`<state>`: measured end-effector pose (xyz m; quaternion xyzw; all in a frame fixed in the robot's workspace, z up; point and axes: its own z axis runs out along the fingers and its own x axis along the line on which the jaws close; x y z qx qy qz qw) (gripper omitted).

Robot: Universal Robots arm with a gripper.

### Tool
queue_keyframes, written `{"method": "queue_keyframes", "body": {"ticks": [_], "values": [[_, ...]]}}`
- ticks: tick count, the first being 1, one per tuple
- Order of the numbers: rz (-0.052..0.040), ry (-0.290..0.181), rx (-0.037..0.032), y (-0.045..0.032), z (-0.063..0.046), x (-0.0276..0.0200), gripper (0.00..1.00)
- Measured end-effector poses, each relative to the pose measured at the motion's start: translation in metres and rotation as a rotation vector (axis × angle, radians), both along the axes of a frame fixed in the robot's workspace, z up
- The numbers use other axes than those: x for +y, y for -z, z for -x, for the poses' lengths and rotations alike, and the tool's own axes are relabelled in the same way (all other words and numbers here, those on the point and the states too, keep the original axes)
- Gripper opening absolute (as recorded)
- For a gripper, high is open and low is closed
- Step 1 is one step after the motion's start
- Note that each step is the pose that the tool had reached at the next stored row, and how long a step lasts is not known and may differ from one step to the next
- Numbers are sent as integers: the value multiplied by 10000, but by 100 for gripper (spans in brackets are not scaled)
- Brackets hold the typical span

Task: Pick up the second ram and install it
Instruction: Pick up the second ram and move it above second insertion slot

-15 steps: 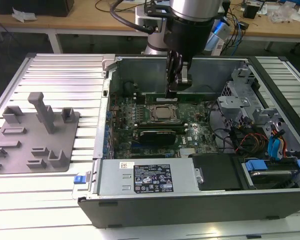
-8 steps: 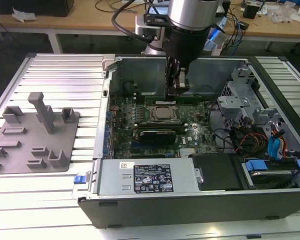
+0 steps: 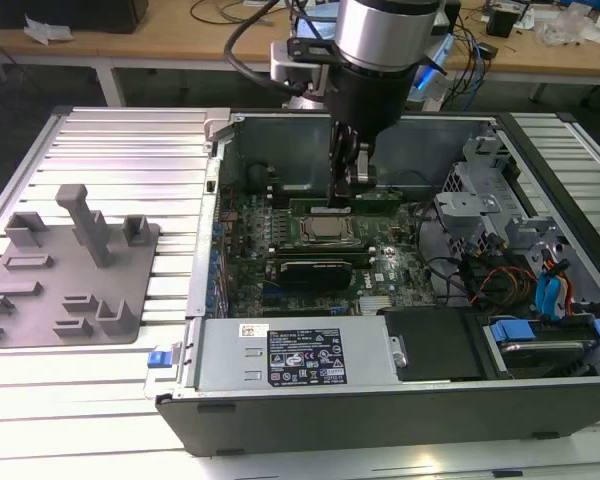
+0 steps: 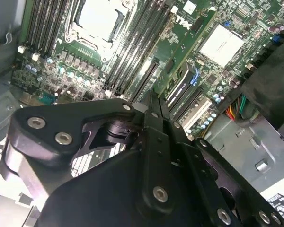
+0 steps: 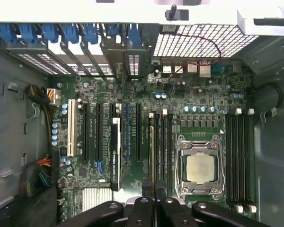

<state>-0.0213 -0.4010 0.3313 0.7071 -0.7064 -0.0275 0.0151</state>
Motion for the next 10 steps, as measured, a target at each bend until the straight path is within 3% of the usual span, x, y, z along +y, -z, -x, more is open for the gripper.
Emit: {"method": "queue_keyframes", "body": {"ticks": [10], "values": [[47, 1, 0, 191, 6, 98, 9]]}}
